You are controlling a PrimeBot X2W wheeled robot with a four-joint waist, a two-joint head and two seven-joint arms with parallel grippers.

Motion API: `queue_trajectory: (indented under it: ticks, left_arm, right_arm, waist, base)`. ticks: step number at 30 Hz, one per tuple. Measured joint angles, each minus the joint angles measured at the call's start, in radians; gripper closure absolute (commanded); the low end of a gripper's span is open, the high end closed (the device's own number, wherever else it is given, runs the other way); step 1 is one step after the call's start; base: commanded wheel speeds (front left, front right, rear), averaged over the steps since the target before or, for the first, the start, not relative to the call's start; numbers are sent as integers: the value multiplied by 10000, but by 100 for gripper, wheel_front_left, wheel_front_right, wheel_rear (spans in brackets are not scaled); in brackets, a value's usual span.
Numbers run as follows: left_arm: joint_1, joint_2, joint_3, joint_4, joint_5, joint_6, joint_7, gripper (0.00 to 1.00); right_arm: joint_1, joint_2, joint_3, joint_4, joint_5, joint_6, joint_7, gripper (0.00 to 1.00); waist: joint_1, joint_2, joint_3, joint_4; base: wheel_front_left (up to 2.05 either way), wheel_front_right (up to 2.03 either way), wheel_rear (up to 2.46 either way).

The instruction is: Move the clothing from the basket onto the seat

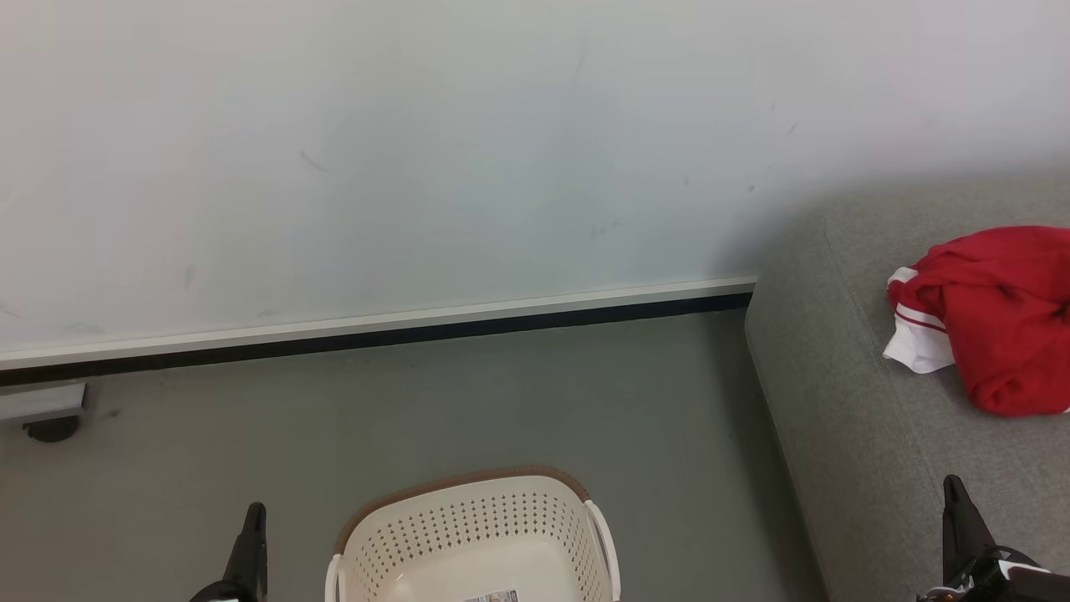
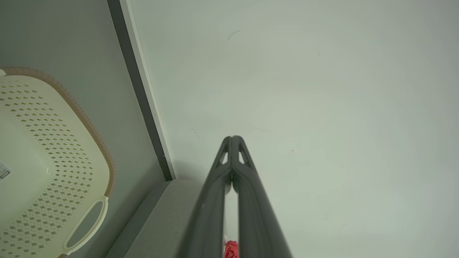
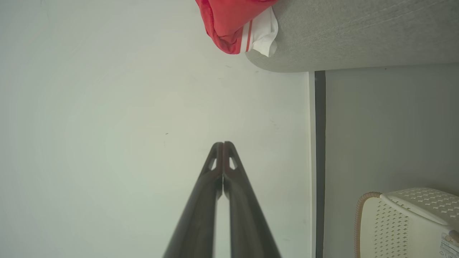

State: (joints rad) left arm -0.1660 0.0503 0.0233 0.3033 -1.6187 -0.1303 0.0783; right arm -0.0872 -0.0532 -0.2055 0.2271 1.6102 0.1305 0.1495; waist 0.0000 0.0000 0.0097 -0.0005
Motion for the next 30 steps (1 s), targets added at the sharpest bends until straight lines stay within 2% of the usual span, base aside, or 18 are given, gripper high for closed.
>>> queue_trajectory:
  ticks: [30]
  left_arm:
    - [0,0,-10,0,-4,-2,-2,100]
  right_arm:
    - [-2,8,-13,0,-4,0,4,100]
  waist:
    - [0,0,0,0]
  base:
    - [0,0,0]
